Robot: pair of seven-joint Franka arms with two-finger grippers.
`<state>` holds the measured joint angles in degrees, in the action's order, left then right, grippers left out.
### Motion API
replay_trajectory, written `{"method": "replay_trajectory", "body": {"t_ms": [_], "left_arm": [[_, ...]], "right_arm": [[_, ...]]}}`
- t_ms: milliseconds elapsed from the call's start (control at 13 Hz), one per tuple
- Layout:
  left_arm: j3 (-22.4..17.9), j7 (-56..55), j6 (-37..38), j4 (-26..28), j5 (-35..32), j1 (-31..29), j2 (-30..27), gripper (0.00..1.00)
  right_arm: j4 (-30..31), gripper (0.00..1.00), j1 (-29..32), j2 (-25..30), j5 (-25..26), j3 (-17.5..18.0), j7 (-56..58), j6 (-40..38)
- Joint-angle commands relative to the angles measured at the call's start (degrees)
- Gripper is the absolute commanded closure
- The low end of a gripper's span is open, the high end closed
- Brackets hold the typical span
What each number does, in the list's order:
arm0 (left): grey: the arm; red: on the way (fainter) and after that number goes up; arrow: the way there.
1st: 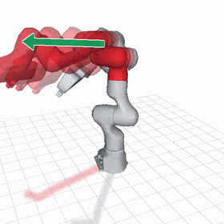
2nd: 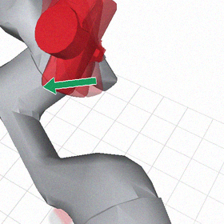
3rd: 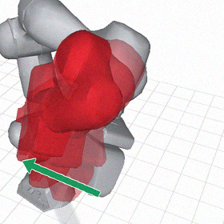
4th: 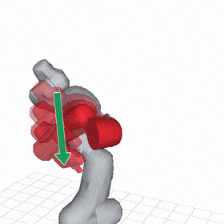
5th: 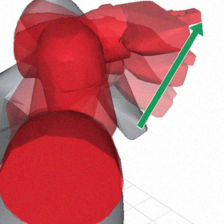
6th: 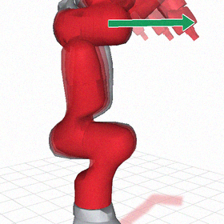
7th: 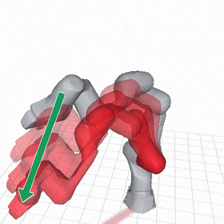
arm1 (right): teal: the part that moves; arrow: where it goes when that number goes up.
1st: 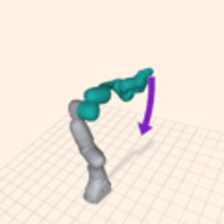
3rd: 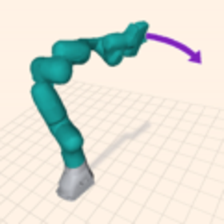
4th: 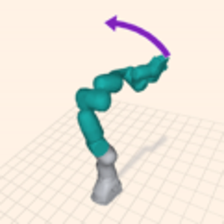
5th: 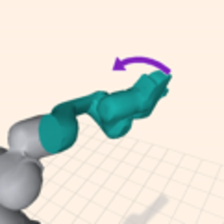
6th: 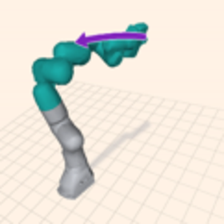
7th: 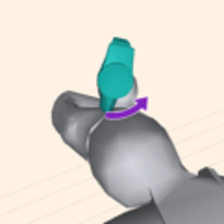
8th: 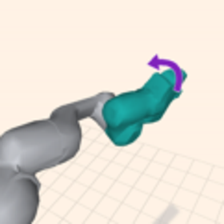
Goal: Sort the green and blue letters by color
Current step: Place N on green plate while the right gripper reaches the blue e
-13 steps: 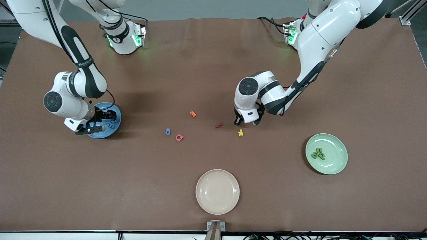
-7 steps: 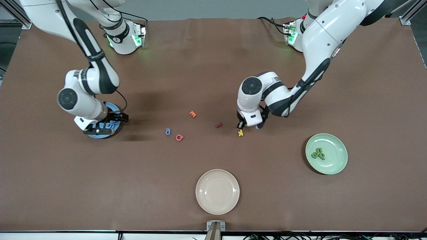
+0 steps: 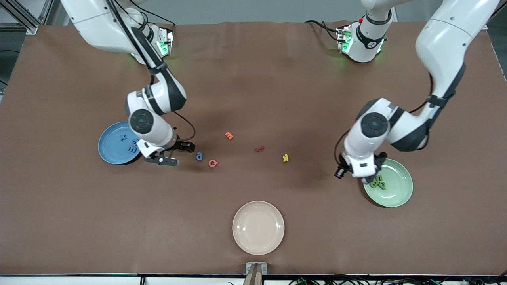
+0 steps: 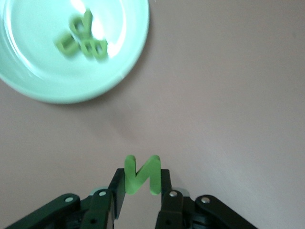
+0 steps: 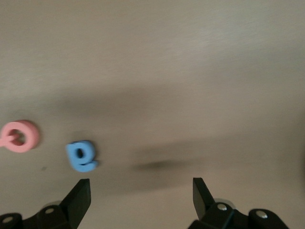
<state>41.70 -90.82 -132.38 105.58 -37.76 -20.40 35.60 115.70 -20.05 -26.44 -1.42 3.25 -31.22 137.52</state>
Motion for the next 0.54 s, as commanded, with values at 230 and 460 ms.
{"method": "replay_trajectory", "body": {"t_ms": [230,460], "left_arm": [[0.2,19.2,2.1,-1.9,-0.4,-8.4,1.7,1.00],[-2.2,27.9,2.1,-3.4,-0.7,-10.6,3.4,0.91]], "right_arm": [[-8.1,0.08,-1.7,-6.9,-0.1,-0.5,0.0,-0.8],[-9.7,0.10,-2.1,-8.8,-0.2,-0.4,2.8,-0.6]]}}
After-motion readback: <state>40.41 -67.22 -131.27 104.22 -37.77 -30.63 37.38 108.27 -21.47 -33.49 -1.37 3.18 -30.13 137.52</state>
